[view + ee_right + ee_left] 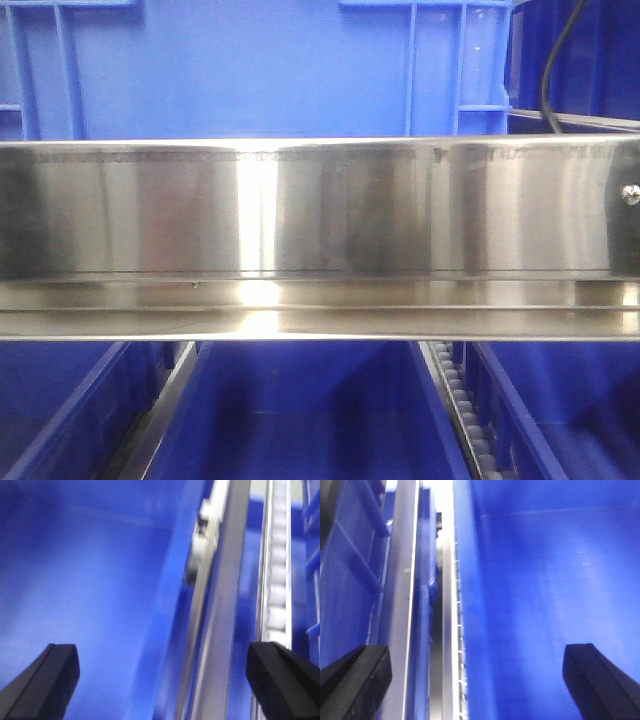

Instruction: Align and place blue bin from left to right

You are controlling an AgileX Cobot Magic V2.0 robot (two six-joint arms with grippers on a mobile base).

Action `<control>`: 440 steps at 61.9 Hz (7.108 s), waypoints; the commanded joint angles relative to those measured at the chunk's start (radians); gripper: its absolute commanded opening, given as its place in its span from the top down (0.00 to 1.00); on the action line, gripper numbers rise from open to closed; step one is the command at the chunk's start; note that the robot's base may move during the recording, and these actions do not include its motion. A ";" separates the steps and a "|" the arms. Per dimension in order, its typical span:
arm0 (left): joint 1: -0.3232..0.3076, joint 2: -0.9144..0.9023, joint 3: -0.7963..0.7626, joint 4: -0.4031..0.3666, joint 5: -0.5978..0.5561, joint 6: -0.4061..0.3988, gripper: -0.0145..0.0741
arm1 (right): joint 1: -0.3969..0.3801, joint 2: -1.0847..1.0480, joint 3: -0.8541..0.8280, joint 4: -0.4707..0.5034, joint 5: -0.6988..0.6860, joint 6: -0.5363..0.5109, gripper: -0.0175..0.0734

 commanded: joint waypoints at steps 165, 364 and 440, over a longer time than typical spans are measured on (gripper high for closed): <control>0.024 -0.159 -0.010 -0.240 -0.059 0.029 0.81 | 0.000 -0.137 -0.072 0.253 -0.033 0.021 0.87; 0.024 -0.159 -0.010 -0.216 -0.274 0.029 0.81 | 0.000 -0.137 -0.072 0.348 -0.115 0.021 0.87; 0.024 -0.152 -0.010 -0.216 -0.277 0.029 0.81 | 0.000 -0.137 -0.072 0.348 -0.119 0.021 0.87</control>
